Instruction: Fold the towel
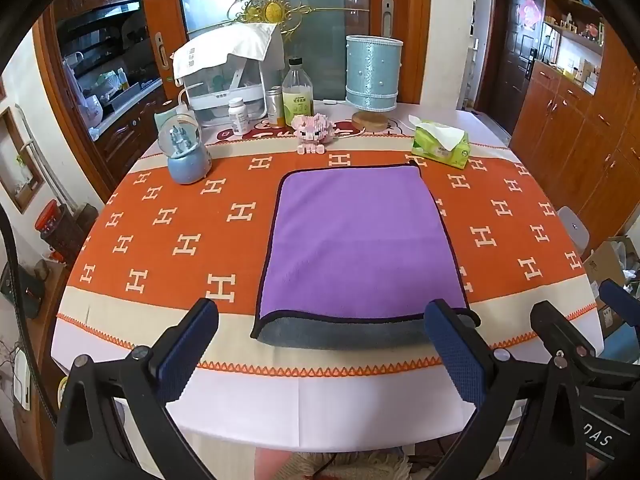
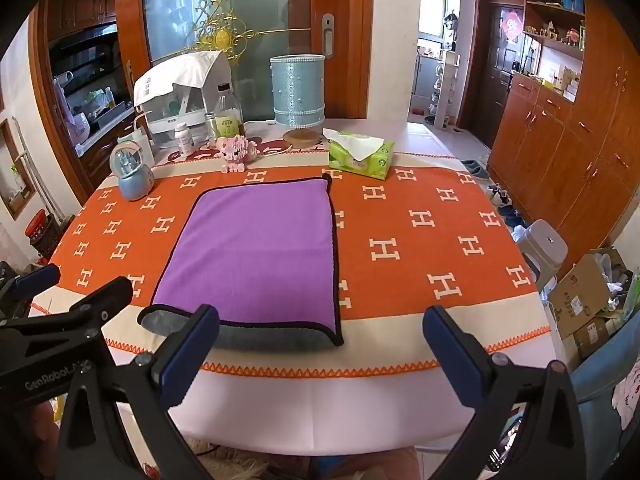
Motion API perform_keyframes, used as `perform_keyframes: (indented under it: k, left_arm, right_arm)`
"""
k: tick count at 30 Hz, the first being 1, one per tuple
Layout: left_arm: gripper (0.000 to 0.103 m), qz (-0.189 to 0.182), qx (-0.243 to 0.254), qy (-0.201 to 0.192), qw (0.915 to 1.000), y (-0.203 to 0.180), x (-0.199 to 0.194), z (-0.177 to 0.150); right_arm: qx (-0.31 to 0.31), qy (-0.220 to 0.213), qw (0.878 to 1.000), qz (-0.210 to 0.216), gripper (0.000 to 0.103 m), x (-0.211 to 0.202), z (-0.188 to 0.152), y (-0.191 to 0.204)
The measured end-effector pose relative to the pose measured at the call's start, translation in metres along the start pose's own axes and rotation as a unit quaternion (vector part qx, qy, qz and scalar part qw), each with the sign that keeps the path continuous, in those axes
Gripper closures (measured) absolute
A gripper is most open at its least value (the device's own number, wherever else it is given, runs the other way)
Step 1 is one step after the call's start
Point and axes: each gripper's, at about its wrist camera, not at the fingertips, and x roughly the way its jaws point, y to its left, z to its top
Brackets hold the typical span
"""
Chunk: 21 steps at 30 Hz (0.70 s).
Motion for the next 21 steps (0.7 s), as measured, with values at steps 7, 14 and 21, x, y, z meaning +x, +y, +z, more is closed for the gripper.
perform_keyframes:
  k: [7, 14, 21]
  left_arm:
    - [0.001, 0.002, 0.001, -0.002, 1.0, 0.0004, -0.0001, 0.0002]
    - [0.001, 0.002, -0.001, -0.003, 1.0, 0.0035, -0.0008, -0.0013]
    - [0.001, 0.0, -0.003, -0.003, 1.0, 0.0036, 0.0009, 0.0011]
  right_arm:
    - [-0.003, -0.002, 1.0, -0.001, 0.001, 0.0005, -0.0004, 0.0013]
    - [0.0, 0.005, 1.0, -0.011, 0.001, 0.005, 0.0004, 0.0]
    - [0.003, 0.005, 1.0, -0.013, 0.001, 0.003, -0.0004, 0.0027]
